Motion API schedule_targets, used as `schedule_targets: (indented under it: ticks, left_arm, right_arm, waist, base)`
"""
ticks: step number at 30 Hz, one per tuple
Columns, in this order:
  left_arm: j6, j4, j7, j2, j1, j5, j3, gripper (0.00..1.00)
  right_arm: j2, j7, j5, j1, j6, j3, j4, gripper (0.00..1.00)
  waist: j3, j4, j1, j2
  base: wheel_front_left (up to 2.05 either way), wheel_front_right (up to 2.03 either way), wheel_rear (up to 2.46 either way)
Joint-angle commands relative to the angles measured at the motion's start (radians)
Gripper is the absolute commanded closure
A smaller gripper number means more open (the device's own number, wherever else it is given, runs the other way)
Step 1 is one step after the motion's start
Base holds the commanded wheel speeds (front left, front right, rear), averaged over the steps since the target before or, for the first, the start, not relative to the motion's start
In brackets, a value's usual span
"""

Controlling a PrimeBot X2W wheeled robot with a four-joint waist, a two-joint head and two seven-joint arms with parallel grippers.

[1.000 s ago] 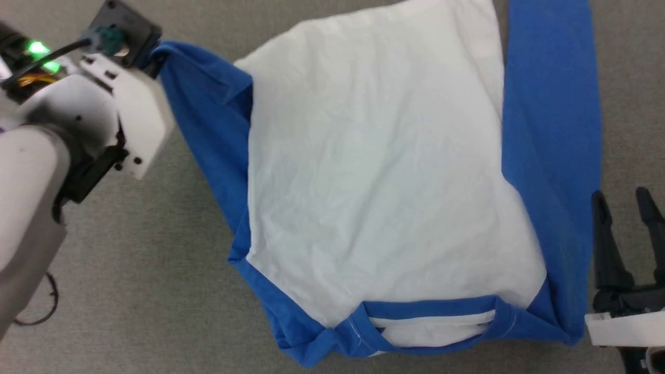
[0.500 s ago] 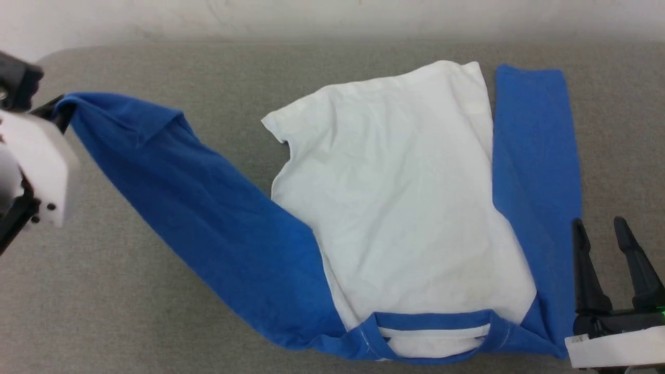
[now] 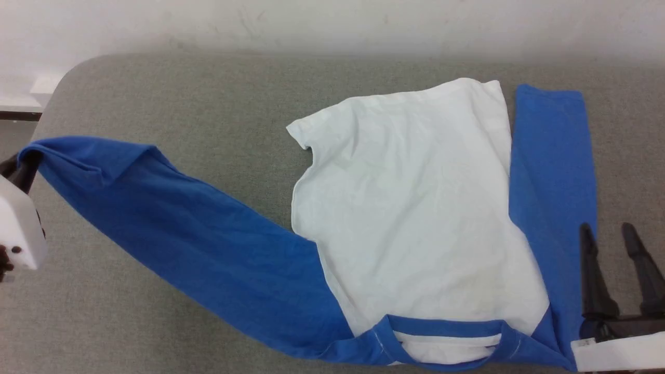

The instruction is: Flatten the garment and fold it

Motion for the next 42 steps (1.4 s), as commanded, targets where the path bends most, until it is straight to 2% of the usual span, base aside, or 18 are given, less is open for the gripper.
schedule_targets:
  ticks: [1,3,7,10,13,15,18,21,25,28,31,32,35,38,42]
  left_arm:
    - [0.013,-0.02,-0.005,-0.003,0.026,-0.012,0.015,1.0]
    - [0.028,-0.053,-0.004,-0.004,0.047,-0.026,0.03,1.0]
    - [0.068,-0.143,0.009,-0.043,0.062,-0.064,0.038,1.0]
    - [0.104,-0.215,0.041,-0.086,0.043,-0.078,0.005,1.0]
    - [0.131,-0.278,0.086,-0.142,-0.011,-0.075,-0.068,1.0]
    - [0.147,-0.307,0.122,-0.195,-0.07,-0.064,-0.134,1.0]
    - [0.176,-0.321,0.178,-0.304,-0.18,-0.037,-0.25,1.0]
    - [0.209,-0.295,0.228,-0.436,-0.288,-0.001,-0.371,1.0]
    - [0.24,-0.198,0.243,-0.629,-0.382,0.012,-0.484,1.0]
    - [0.222,-0.105,0.205,-0.769,-0.418,0.007,-0.549,1.0]
    - [0.181,0.013,0.126,-0.888,-0.436,0.011,-0.598,1.0]
    - [0.181,0.013,0.126,-0.888,-0.436,0.011,-0.598,1.0]
    - [0.136,0.155,0.039,-0.94,-0.424,0.008,-0.656,1.0]
    - [0.093,0.296,-0.044,-0.955,-0.415,0.027,-0.74,1.0]
    - [0.086,0.493,-0.176,-0.959,-0.403,0.054,-0.823,1.0]
  right_arm:
    - [0.005,0.002,-0.011,0.005,-0.001,-0.012,-0.014,0.0]
    - [0.007,0.005,-0.016,0.004,-0.001,-0.035,-0.027,0.0]
    - [0.01,0.013,-0.029,0.002,-0.001,-0.089,-0.056,0.0]
    - [0.012,0.021,-0.033,0.001,-0.001,-0.12,-0.073,0.0]
    - [0.014,0.027,-0.032,-0.001,-0.001,-0.137,-0.084,0.0]
    - [0.014,0.03,-0.031,-0.003,-0.001,-0.142,-0.087,0.0]
    - [0.015,0.031,-0.03,-0.006,-0.001,-0.139,-0.089,0.0]
    - [0.016,0.029,-0.026,-0.011,-0.001,-0.136,-0.086,0.0]
    - [0.018,0.024,-0.019,-0.017,-0.001,-0.136,-0.079,0.0]
    - [0.019,0.019,-0.014,-0.022,-0.001,-0.143,-0.074,0.0]
    - [0.018,0.013,-0.009,-0.033,-0.001,-0.154,-0.069,0.0]
    - [0.018,0.013,-0.009,-0.033,-0.001,-0.154,-0.069,0.0]
    - [0.013,0.01,-0.003,-0.047,-0.001,-0.159,-0.066,0.0]
    - [0.003,0.009,0.002,-0.058,-0.001,-0.159,-0.063,0.0]
    - [-0.007,0.008,0.011,-0.067,-0.001,-0.158,-0.053,0.0]
  waist:
    - [-0.002,0.0,0.0001,-0.0001]
    - [-0.005,-0.002,0.0001,-0.0001]
    - [-0.009,-0.006,0.0001,-0.0001]
    - [-0.011,-0.011,0.0001,-0.0001]
    - [-0.008,-0.018,0.0001,-0.0001]
    - [-0.006,-0.025,0.0001,-0.0001]
    - [-0.002,-0.037,0.0001,-0.0001]
    - [0.006,-0.049,0.0001,-0.0001]
    - [0.019,-0.066,0.0001,-0.0001]
    - [0.03,-0.078,0.0001,-0.0001]
    - [0.043,-0.092,0.0001,-0.0001]
    - [0.043,-0.092,0.0001,-0.0001]
    - [0.057,-0.111,0.0001,-0.0001]
    - [0.072,-0.134,0.0001,-0.0001]
    - [0.096,-0.162,0.0001,-0.0001]
  base:
    - [0.0,0.0,0.0]
    - [0.0,0.0,0.0]
    - [0.0,0.0,0.0]
    - [0.0,0.0,0.0]
    - [0.0,0.0,0.0]
    - [0.0,0.0,0.0]
    - [0.0,0.0,0.0]
    - [0.0,0.0,0.0]
    - [0.0,0.0,0.0]
    - [0.0,0.0,0.0]
    - [0.0,0.0,0.0]
    - [0.0,0.0,0.0]
    - [0.0,0.0,0.0]
    - [0.0,0.0,0.0]
    - [0.0,0.0,0.0]
